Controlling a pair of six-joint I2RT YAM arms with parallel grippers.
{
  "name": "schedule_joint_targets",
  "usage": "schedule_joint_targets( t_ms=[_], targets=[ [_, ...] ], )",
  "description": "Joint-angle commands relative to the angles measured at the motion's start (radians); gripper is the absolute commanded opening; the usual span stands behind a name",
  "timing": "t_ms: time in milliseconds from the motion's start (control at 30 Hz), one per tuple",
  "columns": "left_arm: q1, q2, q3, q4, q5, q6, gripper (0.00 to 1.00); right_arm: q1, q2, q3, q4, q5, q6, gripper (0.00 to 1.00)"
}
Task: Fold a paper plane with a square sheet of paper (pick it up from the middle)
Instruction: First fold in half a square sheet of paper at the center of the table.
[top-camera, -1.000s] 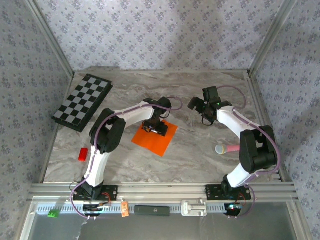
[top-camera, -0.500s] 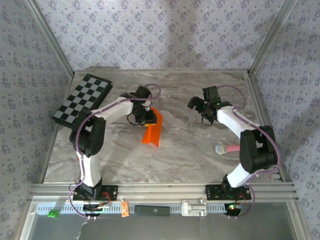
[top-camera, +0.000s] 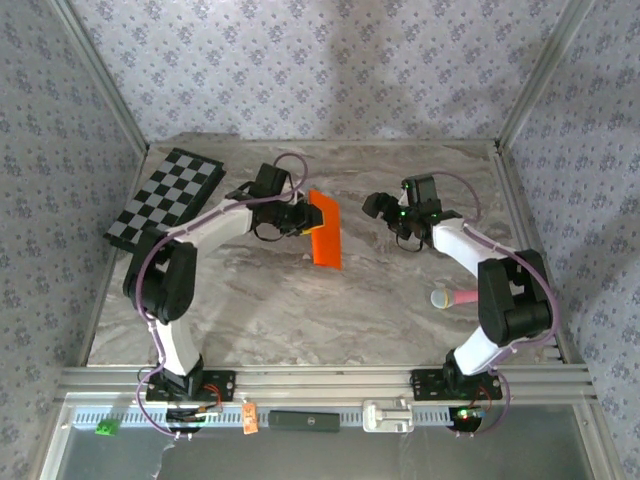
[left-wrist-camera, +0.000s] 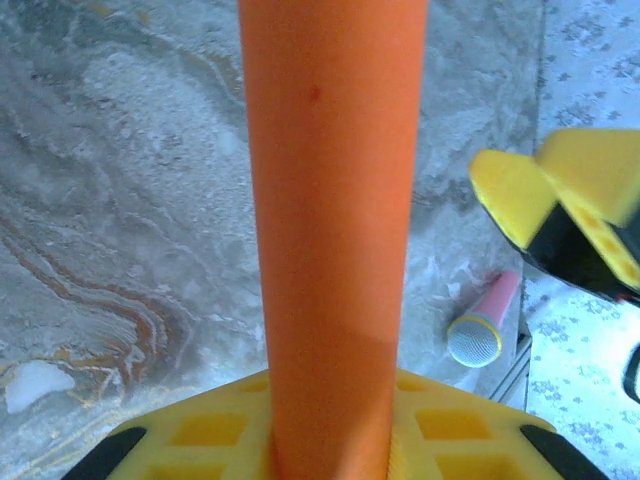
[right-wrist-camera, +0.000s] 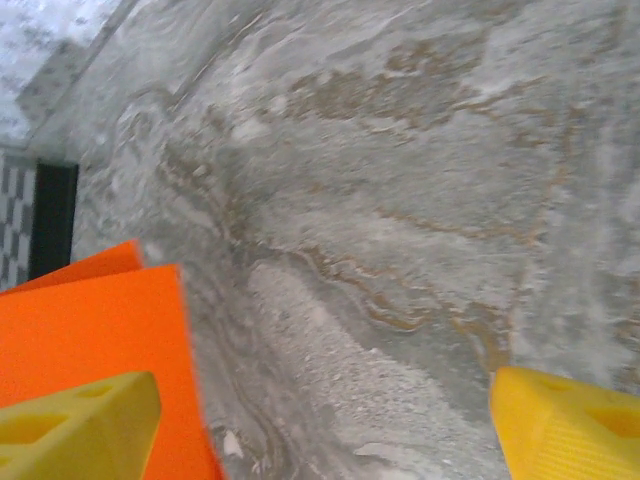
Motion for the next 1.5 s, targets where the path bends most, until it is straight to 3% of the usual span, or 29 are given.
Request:
schedule_joint_targets(
  t_ms=[0,100,300,533,867,1133,1467],
  targets=[
    [0.010,0.055,-0.007,0.028,-0.017,-0.020,0.26,0.031,0.040,0.004,0.037,-0.083,-0.018,0.81],
    [0.015,0.091,-0.007,0.005,-0.033,-0.004,0.25,0.061,0.074,0.021,0.017,-0.098,-0.033,0.72],
    [0.027,0.135,-0.012,-0.051,-0.038,0.050,0.23,0.136,0.174,0.069,-0.010,-0.140,-0.065,0.43],
    [0.041,0.172,0.006,-0.123,-0.031,0.133,0.21,0.208,0.280,0.141,-0.032,-0.167,-0.098,0.26],
    [0.042,0.200,0.032,-0.154,-0.047,0.168,0.21,0.250,0.403,0.272,-0.161,-0.151,-0.151,0.15],
    [0.040,0.173,0.037,-0.198,-0.097,0.163,0.23,0.277,0.451,0.315,-0.272,-0.026,-0.140,0.12],
    [0.019,0.073,-0.022,-0.267,-0.245,0.097,0.49,0.282,0.474,0.294,-0.248,-0.024,-0.030,0.12]
  ],
)
